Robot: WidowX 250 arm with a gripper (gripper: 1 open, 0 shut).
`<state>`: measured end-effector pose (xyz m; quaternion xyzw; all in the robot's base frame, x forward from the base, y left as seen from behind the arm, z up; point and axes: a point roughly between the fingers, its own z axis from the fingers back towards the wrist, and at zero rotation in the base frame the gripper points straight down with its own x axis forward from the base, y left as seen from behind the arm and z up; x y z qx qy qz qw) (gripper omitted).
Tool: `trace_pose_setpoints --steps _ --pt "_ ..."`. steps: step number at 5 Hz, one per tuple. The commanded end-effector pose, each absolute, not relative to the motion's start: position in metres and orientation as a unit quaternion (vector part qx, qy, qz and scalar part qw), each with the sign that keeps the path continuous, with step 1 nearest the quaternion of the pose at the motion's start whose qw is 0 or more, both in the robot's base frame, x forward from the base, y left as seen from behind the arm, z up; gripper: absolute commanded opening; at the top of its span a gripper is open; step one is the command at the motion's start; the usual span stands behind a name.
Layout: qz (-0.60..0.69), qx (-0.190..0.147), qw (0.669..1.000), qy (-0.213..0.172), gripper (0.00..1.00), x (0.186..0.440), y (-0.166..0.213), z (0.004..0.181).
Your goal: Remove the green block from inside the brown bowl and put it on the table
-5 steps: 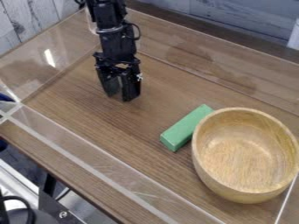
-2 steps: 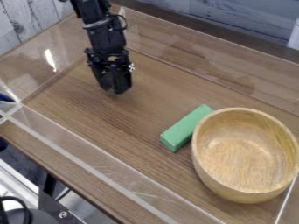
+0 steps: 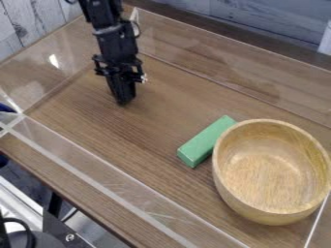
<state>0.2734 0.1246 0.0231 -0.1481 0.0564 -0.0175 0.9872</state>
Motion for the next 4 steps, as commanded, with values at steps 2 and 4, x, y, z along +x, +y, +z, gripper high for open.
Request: trace_pose_setpoints --steps 2,4 --pt "-0.029 -0.125 0.99 0.066 0.0 0.286 0.1326 0.029" --pt "-0.082 -0.131 0.983 0.094 0.0 0.2852 0.1334 0.027"
